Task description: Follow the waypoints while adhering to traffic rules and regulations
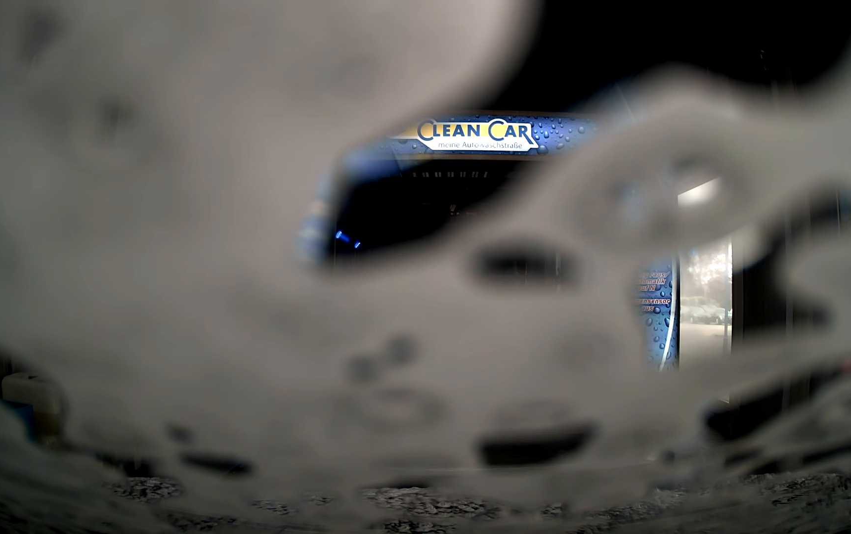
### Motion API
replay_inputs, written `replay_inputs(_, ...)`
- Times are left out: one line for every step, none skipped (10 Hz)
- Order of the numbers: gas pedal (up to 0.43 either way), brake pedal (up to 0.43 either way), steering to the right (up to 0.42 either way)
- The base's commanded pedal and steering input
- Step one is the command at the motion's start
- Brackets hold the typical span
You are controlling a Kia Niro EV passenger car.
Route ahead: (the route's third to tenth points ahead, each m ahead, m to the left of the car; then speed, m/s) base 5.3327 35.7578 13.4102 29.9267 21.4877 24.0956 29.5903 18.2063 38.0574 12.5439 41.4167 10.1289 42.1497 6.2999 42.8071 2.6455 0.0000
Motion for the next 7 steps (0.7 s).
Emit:
replay_inputs(0.0,0.0,-0.014)
replay_inputs(0.0,0.0,-0.014)
replay_inputs(0.0,0.0,-0.014)
replay_inputs(0.0,0.0,-0.014)
replay_inputs(0.0,0.0,-0.014)
replay_inputs(0.0,0.0,-0.014)
replay_inputs(0.0,0.0,-0.014)
